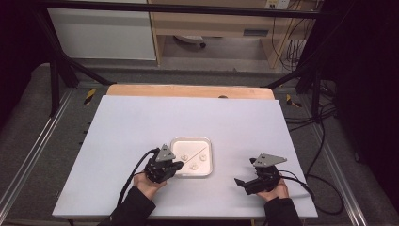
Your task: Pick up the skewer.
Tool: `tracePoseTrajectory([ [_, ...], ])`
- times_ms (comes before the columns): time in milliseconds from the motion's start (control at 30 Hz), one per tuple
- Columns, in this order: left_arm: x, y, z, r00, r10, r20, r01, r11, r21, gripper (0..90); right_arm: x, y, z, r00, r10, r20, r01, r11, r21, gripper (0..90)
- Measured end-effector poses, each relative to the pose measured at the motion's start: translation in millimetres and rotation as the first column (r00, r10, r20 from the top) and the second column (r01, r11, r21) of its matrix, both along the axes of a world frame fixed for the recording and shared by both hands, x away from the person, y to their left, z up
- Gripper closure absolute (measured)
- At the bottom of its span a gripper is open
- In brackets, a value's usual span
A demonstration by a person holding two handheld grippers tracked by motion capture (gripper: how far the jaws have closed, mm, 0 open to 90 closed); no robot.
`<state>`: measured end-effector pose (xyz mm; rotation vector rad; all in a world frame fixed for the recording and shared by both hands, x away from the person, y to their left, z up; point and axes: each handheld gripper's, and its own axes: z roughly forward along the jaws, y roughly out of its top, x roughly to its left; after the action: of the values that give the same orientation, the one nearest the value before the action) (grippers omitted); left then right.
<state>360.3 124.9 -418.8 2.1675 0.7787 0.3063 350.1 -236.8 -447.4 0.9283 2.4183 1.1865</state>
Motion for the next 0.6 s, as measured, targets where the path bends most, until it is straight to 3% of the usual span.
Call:
tracePoseTrajectory([
  [200, -1.0, -2.1, 1.7, 0.9998, -0.017, -0.006, 0.017, 0.9998, -0.001, 88.6, -1.7, 10.9, 4.2, 0.9995, 0.028, 0.016, -0.028, 1.000, -0.005, 1.0],
  [600, -3.6, -8.4, 6.6, 0.9972, -0.073, -0.014, 0.073, 0.9972, 0.014, 88.6, -3.0, 29.0, 10.2, 0.9954, 0.070, 0.065, -0.063, 0.992, -0.105, 1.2],
])
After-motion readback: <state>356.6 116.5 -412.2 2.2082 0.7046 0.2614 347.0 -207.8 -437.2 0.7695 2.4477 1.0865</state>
